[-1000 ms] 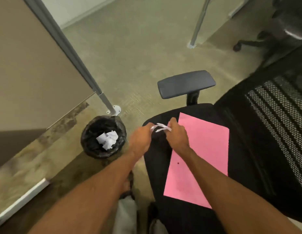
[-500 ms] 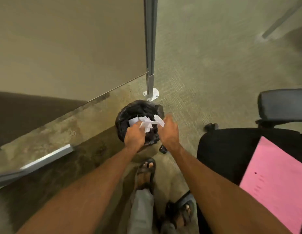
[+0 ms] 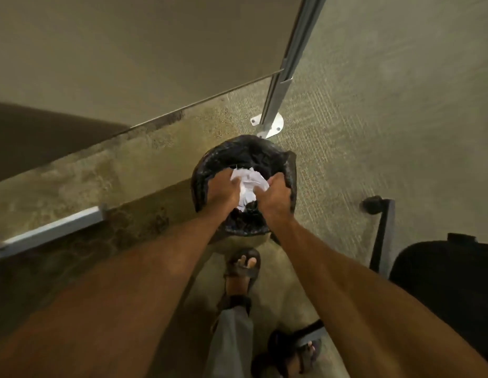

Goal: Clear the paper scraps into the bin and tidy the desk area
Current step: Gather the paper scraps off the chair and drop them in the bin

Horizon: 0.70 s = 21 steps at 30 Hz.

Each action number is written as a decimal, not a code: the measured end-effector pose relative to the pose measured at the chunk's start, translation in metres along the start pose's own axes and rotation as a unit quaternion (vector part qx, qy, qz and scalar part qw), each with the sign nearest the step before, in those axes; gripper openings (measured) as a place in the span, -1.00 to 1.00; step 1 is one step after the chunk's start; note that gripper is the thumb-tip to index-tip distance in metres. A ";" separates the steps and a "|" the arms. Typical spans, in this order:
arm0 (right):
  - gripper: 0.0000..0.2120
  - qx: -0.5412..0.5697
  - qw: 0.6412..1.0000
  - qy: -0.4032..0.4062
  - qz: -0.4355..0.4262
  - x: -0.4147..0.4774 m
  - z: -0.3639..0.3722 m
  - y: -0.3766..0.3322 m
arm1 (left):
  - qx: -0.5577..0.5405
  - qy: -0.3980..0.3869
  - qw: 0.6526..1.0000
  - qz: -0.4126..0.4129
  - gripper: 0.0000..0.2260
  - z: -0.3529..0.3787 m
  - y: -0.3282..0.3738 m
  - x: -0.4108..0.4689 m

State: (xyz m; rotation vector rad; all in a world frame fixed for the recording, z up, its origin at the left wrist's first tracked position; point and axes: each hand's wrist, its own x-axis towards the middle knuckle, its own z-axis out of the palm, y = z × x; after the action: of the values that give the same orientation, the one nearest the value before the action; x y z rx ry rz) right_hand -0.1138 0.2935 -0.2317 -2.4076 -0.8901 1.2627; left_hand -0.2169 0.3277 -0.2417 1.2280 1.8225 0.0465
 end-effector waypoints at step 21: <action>-0.64 -0.165 0.974 -0.001 -0.158 -0.030 -0.033 0.005 | 0.140 -0.026 0.981 0.133 -0.60 -0.005 0.013 -0.049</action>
State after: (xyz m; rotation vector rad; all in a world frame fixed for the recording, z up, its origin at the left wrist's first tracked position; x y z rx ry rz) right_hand -0.0980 0.2714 -0.1962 -2.3671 -1.5185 1.0657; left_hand -0.2068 0.2994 -0.2002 1.6505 1.6472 -0.0953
